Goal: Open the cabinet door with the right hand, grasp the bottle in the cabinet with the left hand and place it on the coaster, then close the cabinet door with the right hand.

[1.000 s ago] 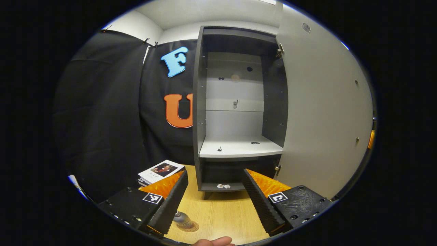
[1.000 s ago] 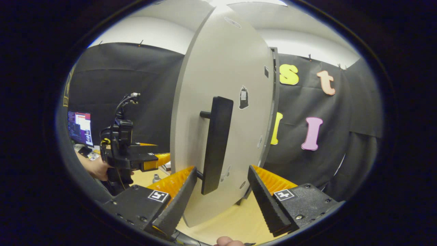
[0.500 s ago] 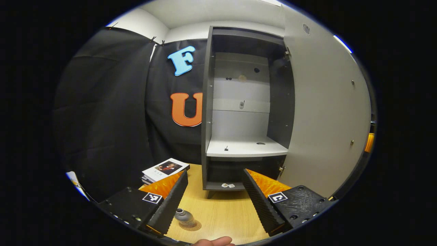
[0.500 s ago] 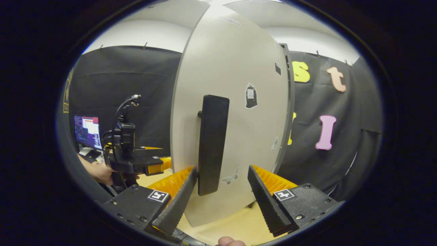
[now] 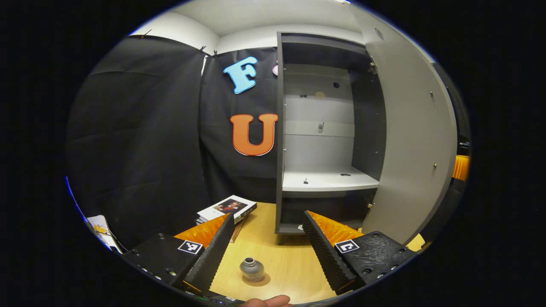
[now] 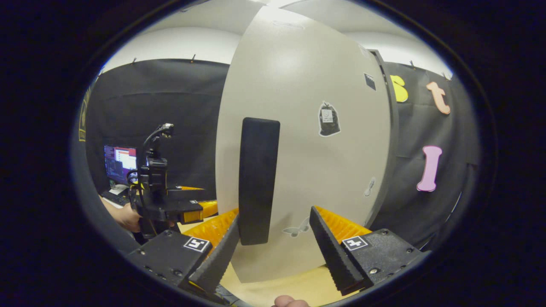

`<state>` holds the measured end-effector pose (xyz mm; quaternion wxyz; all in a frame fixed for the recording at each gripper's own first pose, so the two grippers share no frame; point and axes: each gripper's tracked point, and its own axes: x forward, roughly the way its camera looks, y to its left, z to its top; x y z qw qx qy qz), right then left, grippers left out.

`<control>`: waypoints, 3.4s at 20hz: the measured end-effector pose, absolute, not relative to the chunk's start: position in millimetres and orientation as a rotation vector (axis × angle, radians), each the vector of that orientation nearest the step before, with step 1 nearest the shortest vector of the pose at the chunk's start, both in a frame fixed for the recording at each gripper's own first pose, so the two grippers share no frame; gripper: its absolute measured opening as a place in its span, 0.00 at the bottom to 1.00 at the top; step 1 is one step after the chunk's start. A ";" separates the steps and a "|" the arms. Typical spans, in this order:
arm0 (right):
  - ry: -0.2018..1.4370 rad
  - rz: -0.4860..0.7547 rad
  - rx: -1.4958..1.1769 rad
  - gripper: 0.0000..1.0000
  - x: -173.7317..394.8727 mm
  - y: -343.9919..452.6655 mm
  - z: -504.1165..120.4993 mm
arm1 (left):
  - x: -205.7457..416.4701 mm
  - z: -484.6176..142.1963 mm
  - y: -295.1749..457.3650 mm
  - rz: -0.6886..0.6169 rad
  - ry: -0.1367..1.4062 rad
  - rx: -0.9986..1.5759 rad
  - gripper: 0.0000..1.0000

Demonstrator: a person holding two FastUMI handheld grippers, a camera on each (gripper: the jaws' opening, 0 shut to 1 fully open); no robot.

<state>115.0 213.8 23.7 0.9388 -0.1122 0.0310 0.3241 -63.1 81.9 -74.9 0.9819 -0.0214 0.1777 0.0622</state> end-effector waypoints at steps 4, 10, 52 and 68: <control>0.052 0.712 -0.237 0.96 130.8 231.5 25.4 | -71.6 -76.7 100.1 0.168 0.365 -0.035 0.97; 0.044 0.785 -0.269 0.99 145.8 254.7 25.7 | -87.0 -84.5 126.5 0.245 0.386 -0.034 0.97; 0.050 0.026 0.052 1.00 170.3 152.9 12.2 | -20.5 -19.1 34.2 -0.015 0.235 -0.124 0.94; 0.047 -0.075 -0.006 0.94 183.8 160.5 15.8 | 7.4 -9.3 -0.1 -0.006 0.229 -0.074 0.95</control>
